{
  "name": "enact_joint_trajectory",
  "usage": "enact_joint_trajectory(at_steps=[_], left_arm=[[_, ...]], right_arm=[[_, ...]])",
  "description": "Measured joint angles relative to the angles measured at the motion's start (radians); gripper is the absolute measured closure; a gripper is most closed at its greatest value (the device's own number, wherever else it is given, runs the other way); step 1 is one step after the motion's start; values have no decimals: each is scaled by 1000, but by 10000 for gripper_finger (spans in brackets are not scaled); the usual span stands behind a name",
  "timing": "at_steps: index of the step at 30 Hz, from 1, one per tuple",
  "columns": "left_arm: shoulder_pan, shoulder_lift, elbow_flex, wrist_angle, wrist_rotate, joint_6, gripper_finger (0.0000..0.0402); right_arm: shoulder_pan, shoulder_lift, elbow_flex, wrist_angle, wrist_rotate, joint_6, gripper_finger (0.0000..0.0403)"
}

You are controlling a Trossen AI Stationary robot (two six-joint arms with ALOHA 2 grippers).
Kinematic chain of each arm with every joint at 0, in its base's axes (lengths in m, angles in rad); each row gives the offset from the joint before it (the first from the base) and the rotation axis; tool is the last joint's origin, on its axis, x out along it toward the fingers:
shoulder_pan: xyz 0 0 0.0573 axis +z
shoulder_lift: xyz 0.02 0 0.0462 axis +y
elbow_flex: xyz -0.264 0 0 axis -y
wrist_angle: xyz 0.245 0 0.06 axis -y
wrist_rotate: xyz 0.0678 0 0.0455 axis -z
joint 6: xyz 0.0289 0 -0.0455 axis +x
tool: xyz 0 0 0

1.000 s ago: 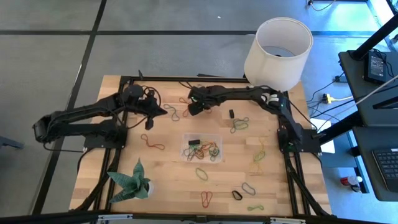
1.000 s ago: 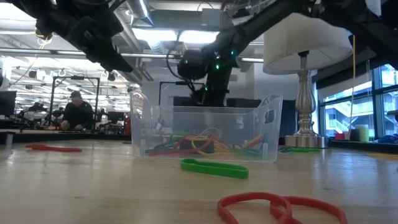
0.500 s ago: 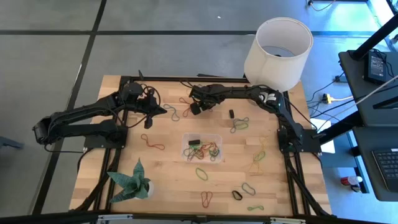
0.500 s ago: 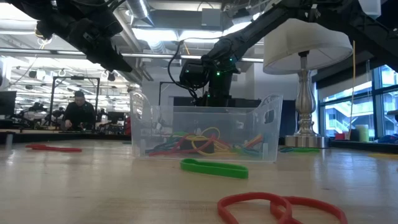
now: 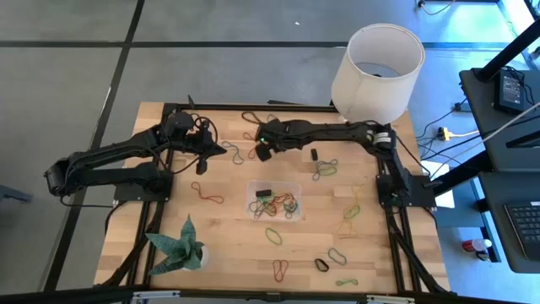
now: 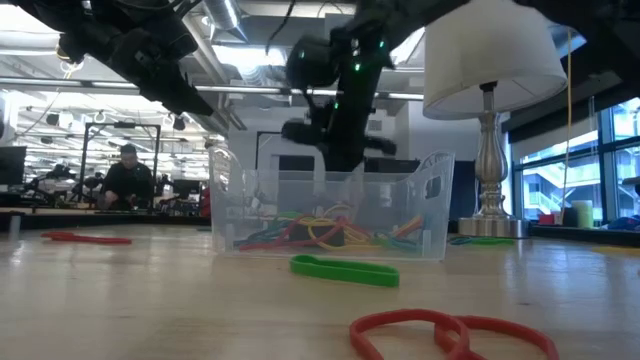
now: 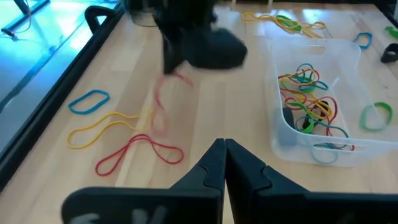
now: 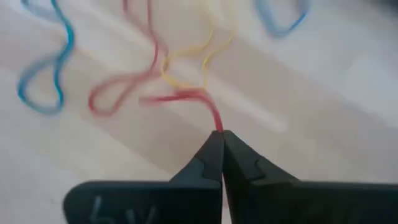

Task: Pick and place rubber bands into bin
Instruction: Put the red rubber band into the transparent bin

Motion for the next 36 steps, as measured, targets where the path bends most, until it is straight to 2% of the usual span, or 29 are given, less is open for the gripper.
enact_joint_trajectory(at_steps=[3,9,11,15,26,32,36], left_arm=[[0,0,0,0,0,-1,397],[-7,0,0,0,-1,-8,400],[-23,0,0,0,-2,-18,399],[-85,0,0,0,-25,-28,400],[-334,0,1,4,-240,-179,400],[-427,0,1,14,-321,-224,400],[-460,0,1,23,-356,-239,399]], right_arm=[[21,-47,-2,-8,56,-20,401],[93,-154,0,-39,101,-28,402],[125,-182,0,-64,144,-27,402],[202,-227,1,-108,156,-14,403],[423,-229,1,-120,154,55,403],[457,-199,2,-34,150,26,403],[456,-134,2,55,86,2,403]])
